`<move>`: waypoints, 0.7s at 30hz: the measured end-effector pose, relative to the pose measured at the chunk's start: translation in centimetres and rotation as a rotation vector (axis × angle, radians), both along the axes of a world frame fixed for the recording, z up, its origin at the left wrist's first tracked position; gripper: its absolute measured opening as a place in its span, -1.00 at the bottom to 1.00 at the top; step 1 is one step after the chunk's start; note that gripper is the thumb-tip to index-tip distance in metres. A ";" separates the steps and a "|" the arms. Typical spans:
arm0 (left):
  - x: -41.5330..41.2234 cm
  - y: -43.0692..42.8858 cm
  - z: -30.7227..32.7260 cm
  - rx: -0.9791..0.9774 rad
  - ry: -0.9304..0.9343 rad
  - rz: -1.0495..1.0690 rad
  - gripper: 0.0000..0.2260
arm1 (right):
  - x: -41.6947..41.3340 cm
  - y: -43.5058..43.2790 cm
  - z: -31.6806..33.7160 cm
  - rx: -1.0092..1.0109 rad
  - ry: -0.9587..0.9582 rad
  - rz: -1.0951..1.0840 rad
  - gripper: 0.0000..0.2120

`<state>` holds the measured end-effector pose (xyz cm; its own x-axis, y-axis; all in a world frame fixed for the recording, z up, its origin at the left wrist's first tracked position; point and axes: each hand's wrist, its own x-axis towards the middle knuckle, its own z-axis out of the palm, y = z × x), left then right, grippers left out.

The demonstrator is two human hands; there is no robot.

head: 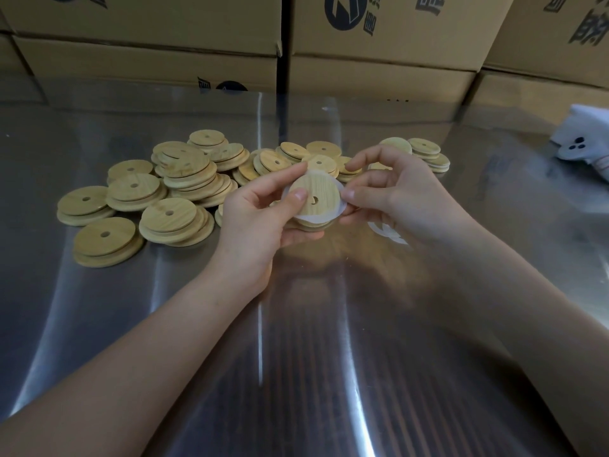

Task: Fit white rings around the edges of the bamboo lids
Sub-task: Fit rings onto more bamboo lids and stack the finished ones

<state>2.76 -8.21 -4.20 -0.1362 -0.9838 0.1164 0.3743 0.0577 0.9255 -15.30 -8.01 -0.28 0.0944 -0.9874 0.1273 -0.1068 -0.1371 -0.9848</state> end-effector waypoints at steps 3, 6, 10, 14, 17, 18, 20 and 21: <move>-0.1 0.2 0.0 0.055 0.063 0.001 -0.74 | 0.3 0.2 -0.1 -0.057 0.064 -0.025 -0.77; -0.1 0.2 0.2 0.114 0.120 -0.013 -0.74 | 0.8 0.1 -0.2 -0.156 0.174 -0.080 -0.75; -0.3 0.3 0.3 0.110 0.120 -0.008 -0.73 | 0.9 0.0 -0.3 -0.205 0.216 -0.106 -0.73; -0.2 0.2 0.4 0.080 0.106 -0.002 -0.70 | 0.9 0.2 -0.5 -0.146 0.100 -0.090 -0.78; 0.0 -0.1 0.5 0.090 0.117 0.018 -0.67 | 1.4 0.4 -1.1 -0.070 -0.001 -0.052 -0.78; 0.0 -0.1 0.5 0.090 0.113 0.013 -0.68 | 1.7 0.5 -1.3 -0.063 -0.015 -0.052 -0.78; 0.1 -0.2 0.4 0.079 0.081 -0.006 -0.69 | 2.1 0.4 -1.7 -0.067 -0.029 -0.071 -0.78; 0.2 -0.2 0.3 0.071 0.049 -0.006 -0.71 | 2.1 0.4 -1.8 -0.074 -0.031 -0.085 -0.77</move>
<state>2.91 -8.43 -3.87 -0.1381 -0.9890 0.0531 0.4195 -0.0098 0.9077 -13.17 -7.64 -2.07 0.0056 -0.9795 0.2016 -0.0911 -0.2012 -0.9753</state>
